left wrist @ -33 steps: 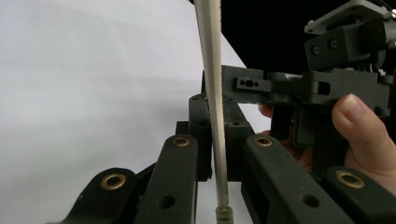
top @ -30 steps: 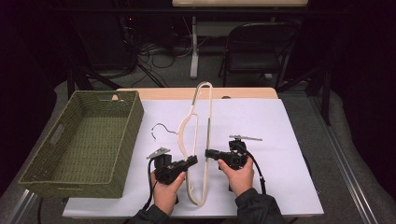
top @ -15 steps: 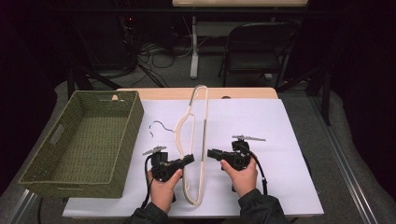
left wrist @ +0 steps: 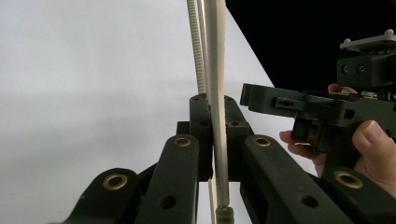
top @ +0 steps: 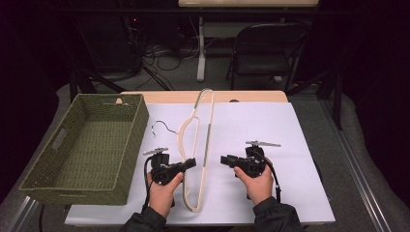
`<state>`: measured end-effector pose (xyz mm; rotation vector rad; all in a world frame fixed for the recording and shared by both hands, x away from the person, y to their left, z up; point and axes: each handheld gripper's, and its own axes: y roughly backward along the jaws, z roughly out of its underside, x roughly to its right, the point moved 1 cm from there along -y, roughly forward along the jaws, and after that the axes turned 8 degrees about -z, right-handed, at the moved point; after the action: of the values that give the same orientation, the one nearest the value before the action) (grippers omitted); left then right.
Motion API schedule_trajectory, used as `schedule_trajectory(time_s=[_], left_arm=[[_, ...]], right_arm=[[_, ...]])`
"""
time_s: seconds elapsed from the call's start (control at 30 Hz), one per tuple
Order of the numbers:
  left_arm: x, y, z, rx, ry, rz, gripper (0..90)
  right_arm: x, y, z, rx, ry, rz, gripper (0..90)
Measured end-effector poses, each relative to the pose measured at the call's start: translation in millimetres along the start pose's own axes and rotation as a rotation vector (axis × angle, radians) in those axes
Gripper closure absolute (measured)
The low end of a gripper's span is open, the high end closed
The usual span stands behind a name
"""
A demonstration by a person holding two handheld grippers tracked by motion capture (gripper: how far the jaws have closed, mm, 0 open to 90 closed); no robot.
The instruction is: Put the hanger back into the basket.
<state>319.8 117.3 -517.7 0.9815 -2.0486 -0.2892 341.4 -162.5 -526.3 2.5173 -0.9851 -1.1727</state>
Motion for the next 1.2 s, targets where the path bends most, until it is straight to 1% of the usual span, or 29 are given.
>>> schedule_trajectory(time_s=[0.07, 0.1, 0.13, 0.17, 0.23, 0.27, 0.33, 0.37, 0.4, 0.43, 0.47, 0.57, 0.6, 0.63, 0.67, 0.7, 0.77, 0.87, 0.9, 0.93, 0.97, 1.03, 1.07, 1.1, 1.2], left_arm=[[0.0, 4.1, -2.5, 0.001, 0.004, 0.005, 86.8], [-0.7, 9.9, -5.7, 0.003, 0.003, 0.007, 86.8], [-0.7, 9.9, -5.7, 0.003, 0.003, 0.007, 86.8], [-1.5, 16.1, -9.0, 0.012, 0.011, 0.004, 86.9], [-3.3, 23.5, -12.7, 0.014, 0.021, 0.009, 86.9], [-3.3, 23.5, -12.7, 0.014, 0.021, 0.009, 86.9], [-4.4, 31.0, -16.2, 0.020, 0.028, 0.009, 86.8], [-5.0, 35.0, -18.0, 0.022, 0.032, 0.007, 86.8], [-5.8, 39.0, -19.9, 0.020, 0.032, 0.007, 86.8], [-6.1, 42.8, -21.8, 0.022, 0.035, 0.005, 86.8], [-6.6, 46.5, -23.7, 0.020, 0.037, 0.005, 86.9], [-7.3, 57.8, -29.9, 0.018, 0.039, -0.001, 86.8], [-7.7, 65.3, -34.1, 0.019, 0.043, -0.002, 86.8], [-7.8, 68.9, -36.2, 0.021, 0.041, -0.003, 86.8], [-7.8, 68.9, -36.2, 0.021, 0.041, -0.003, 86.8], [-7.6, 72.6, -38.4, 0.022, 0.035, -0.010, 86.8], [-8.6, 82.6, -44.1, 0.032, 0.029, -0.018, 86.8], [-11.8, 91.2, -48.9, 0.034, 0.041, -0.022, 86.8], [-11.8, 91.2, -48.9, 0.034, 0.041, -0.022, 86.8], [-14.3, 96.3, -51.9, 0.037, 0.044, -0.028, 86.8], [-14.3, 96.3, -51.9, 0.037, 0.044, -0.028, 86.7], [-16.7, 101.8, -54.7, 0.044, 0.042, -0.044, 86.8], [-20.5, 107.9, -57.4, 0.054, 0.039, -0.058, 86.8], [-20.5, 107.9, -57.4, 0.054, 0.039, -0.058, 86.8], [-26.8, 117.2, -61.6, 0.065, 0.043, -0.075, 86.8]], right_arm=[[1.1, 3.4, 0.6, -0.009, 0.013, 0.008, 59.2], [1.4, 4.9, 0.8, -0.011, 0.016, 0.011, 58.6], [1.7, 6.5, 1.3, -0.010, 0.014, 0.014, 58.0], [2.5, 8.6, 1.7, -0.012, 0.015, 0.015, 57.5], [3.9, 12.7, 3.0, -0.011, 0.021, 0.020, 55.6], [3.9, 12.7, 3.0, -0.011, 0.021, 0.020, 55.6], [5.2, 17.1, 4.7, -0.015, 0.021, 0.032, 54.1], [6.8, 19.3, 5.7, -0.018, 0.032, 0.036, 53.7], [8.9, 23.5, 8.0, -0.029, 0.030, 0.044, 53.2], [8.9, 23.5, 8.0, -0.029, 0.030, 0.044, 53.2], [11.1, 28.3, 10.1, -0.040, 0.037, 0.048, 52.8], [12.7, 31.7, 12.5, -0.030, 0.037, 0.045, 52.7], [13.3, 35.2, 14.0, -0.026, 0.030, 0.043, 52.7], [13.9, 36.2, 14.2, -0.023, 0.035, 0.043, 52.8], [14.4, 37.4, 14.2, -0.023, 0.040, 0.044, 52.8], [13.8, 38.4, 14.0, -0.018, 0.033, 0.046, 52.8], [14.4, 40.3, 13.6, -0.012, 0.036, 0.044, 52.8], [15.2, 41.7, 14.9, -0.009, 0.036, 0.047, 52.8], [15.8, 41.8, 15.4, -0.010, 0.035, 0.048, 52.8], [15.9, 42.0, 15.9, -0.011, 0.029, 0.050, 52.8], [15.9, 42.0, 15.9, -0.011, 0.029, 0.050, 52.8], [17.0, 42.6, 16.2, -0.011, 0.026, 0.049, 52.8], [17.2, 42.6, 16.3, -0.010, 0.028, 0.050, 52.8], [17.2, 42.6, 16.3, -0.010, 0.028, 0.050, 52.8], [17.8, 41.9, 17.2, -0.009, 0.024, 0.053, 52.8]])
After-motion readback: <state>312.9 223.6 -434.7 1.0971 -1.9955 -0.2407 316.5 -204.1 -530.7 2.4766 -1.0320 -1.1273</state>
